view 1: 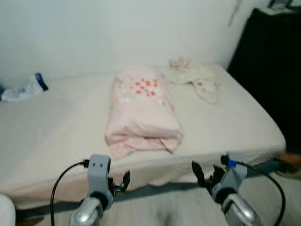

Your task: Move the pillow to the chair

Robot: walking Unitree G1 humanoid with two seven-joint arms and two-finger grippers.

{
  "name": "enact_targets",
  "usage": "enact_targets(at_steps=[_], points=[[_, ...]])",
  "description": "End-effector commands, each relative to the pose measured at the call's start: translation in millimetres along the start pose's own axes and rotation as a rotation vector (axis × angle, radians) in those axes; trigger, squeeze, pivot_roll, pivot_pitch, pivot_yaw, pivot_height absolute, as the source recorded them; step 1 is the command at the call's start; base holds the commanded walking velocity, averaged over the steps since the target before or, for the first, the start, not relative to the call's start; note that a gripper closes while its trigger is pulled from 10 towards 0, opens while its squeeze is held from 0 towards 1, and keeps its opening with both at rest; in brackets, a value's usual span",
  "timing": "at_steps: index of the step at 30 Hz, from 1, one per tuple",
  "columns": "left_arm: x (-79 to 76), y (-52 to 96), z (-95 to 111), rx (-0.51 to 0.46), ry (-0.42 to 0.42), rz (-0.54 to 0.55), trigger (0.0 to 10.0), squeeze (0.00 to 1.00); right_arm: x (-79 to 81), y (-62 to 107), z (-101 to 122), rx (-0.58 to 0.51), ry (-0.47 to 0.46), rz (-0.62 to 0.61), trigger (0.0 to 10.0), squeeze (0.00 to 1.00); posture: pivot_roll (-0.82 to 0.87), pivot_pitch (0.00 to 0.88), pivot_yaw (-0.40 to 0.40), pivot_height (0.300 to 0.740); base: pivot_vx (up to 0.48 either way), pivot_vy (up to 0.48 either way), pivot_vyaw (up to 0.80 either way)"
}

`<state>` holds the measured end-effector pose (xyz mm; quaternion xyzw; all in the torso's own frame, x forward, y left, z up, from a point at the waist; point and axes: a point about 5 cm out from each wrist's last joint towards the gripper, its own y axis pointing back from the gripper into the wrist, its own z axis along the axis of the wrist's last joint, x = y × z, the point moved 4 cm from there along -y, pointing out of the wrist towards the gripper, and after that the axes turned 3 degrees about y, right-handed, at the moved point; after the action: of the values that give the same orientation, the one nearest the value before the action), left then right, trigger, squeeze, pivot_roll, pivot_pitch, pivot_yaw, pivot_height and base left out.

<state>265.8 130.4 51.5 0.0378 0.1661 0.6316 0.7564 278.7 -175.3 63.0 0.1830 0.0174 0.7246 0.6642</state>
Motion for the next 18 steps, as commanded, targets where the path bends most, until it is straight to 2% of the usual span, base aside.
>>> enact_targets(at_steps=[1,18], points=[[-3.3,-0.1,-3.3,0.017,0.011,-0.009,10.0,0.0,-9.0,4.8,-6.1,0.025,-0.001,-0.03,10.0,0.0,-0.03,0.12,0.03,0.74,0.319,0.0,0.0],[-2.7,-0.1,-2.7,0.017,0.015,-0.004,10.0,0.0,-7.7,4.2,-5.5,0.027,0.003,-0.02,10.0,0.0,-0.03,0.125,0.031,0.74,0.324,0.0,0.0]])
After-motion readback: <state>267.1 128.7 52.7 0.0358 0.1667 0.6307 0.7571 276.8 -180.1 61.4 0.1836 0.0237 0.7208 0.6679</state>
